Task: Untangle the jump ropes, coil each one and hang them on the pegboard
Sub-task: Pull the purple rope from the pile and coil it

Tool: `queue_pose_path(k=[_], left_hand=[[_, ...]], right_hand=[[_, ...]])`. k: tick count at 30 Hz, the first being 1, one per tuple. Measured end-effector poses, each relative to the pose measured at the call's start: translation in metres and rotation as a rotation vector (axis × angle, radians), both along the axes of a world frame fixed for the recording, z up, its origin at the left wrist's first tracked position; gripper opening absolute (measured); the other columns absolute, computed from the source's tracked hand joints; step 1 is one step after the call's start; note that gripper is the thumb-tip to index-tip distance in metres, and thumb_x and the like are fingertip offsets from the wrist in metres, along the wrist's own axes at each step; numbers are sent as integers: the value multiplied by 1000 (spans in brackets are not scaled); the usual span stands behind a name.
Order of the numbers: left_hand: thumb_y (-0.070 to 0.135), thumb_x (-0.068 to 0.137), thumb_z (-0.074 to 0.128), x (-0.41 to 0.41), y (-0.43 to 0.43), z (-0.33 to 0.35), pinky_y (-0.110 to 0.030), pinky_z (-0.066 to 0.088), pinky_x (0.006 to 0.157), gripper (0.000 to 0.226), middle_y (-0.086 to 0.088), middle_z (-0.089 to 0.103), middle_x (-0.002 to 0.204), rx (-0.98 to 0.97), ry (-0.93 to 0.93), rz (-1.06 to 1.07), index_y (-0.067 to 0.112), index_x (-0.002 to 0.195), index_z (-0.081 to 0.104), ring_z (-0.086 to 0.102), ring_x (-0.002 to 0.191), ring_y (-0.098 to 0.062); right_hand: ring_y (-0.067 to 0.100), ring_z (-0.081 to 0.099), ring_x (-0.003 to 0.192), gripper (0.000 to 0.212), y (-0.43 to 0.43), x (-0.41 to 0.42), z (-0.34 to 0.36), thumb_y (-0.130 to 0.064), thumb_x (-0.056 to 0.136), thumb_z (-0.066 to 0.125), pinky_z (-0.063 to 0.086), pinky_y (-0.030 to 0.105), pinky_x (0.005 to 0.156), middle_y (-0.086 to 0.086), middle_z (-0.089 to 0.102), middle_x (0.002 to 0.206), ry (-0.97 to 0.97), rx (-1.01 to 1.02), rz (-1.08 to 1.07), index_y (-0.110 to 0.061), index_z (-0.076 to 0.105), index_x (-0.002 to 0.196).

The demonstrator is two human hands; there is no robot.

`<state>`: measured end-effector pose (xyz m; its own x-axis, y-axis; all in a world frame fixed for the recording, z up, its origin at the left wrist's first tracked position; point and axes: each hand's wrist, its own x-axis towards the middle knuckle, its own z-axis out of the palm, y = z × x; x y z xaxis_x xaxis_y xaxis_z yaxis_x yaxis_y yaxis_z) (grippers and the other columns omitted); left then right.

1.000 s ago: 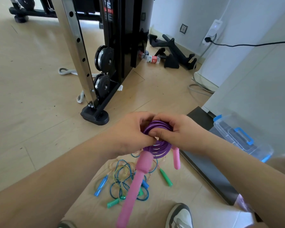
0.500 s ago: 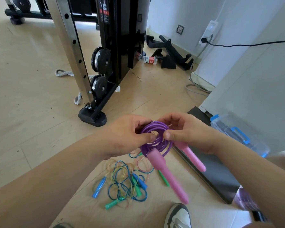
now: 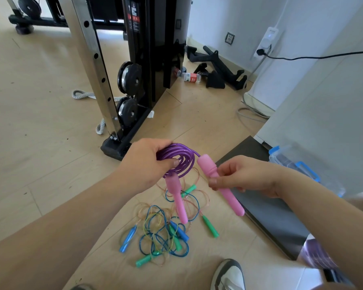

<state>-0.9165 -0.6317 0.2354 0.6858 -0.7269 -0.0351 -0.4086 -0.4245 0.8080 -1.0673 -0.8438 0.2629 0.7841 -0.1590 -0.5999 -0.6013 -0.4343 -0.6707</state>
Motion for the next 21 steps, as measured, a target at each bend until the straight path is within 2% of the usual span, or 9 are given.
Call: queue_pose_path(k=[2, 4, 7, 9, 10, 13, 17, 19, 21], left_hand=[[21, 87, 78, 0, 0, -2, -38, 57, 81, 12, 5, 74, 82, 4, 11, 17, 27, 96, 74, 68, 81, -13], [20, 87, 78, 0, -1, -4, -39, 58, 82, 11, 5, 74, 82, 1, 50, 32, 27, 96, 75, 69, 81, -14], [15, 87, 78, -7, -2, -9, -45, 59, 86, 15, 3, 76, 84, -30, 163, 18, 26, 96, 76, 72, 84, -20], [13, 86, 78, -15, -5, -12, -50, 58, 89, 18, 1, 78, 89, -45, 228, -11, 24, 100, 76, 74, 89, -24], [13, 85, 77, -20, -7, -13, -53, 58, 90, 19, 0, 79, 91, -56, 254, -30, 23, 102, 76, 74, 90, -26], [17, 80, 78, -29, -12, -12, -55, 58, 88, 22, -2, 79, 92, -88, 313, -63, 20, 102, 76, 75, 90, -30], [9, 81, 83, -33, -16, -7, -51, 61, 86, 24, -8, 79, 93, -121, 411, -58, 11, 103, 75, 76, 89, -31], [7, 81, 84, -36, -17, -4, -41, 63, 77, 24, -10, 79, 90, -138, 469, -40, 7, 103, 75, 77, 85, -28], [3, 82, 83, -40, -17, -1, -26, 60, 65, 25, -9, 80, 88, -166, 557, -24, 4, 105, 74, 78, 78, -21]], right_hand=[[16, 40, 59, 39, 1, 1, 2, -31, 90, 78, 26, 23, 49, 6, 51, 68, 47, 34, -67, 6, 70, 97], [9, 34, 49, 36, 2, 2, 3, -27, 92, 75, 22, 21, 44, 0, 48, 62, 23, 188, -198, 5, 69, 106], [7, 39, 47, 34, 8, 4, 4, -16, 94, 71, 32, 18, 39, 4, 62, 74, -59, 385, -313, 7, 65, 118], [10, 49, 50, 29, 13, 7, 3, -6, 95, 67, 46, 21, 43, 15, 61, 89, -74, 474, -317, 6, 63, 121], [11, 53, 51, 28, 14, 7, 3, -2, 96, 65, 51, 24, 45, 17, 60, 89, -79, 499, -311, 5, 61, 123], [13, 54, 47, 24, 19, 9, 4, 0, 97, 64, 53, 27, 46, 13, 60, 75, -141, 458, -332, 4, 60, 120], [19, 51, 44, 17, 28, 12, 6, 0, 93, 71, 49, 27, 40, 17, 57, 74, -286, 265, -380, 5, 63, 108], [19, 47, 40, 16, 31, 14, 4, 0, 90, 74, 41, 25, 36, 11, 55, 66, -353, 183, -407, 4, 66, 103], [15, 42, 35, 15, 33, 17, 4, 0, 86, 78, 35, 22, 34, 4, 52, 57, -395, 188, -452, 4, 70, 99]])
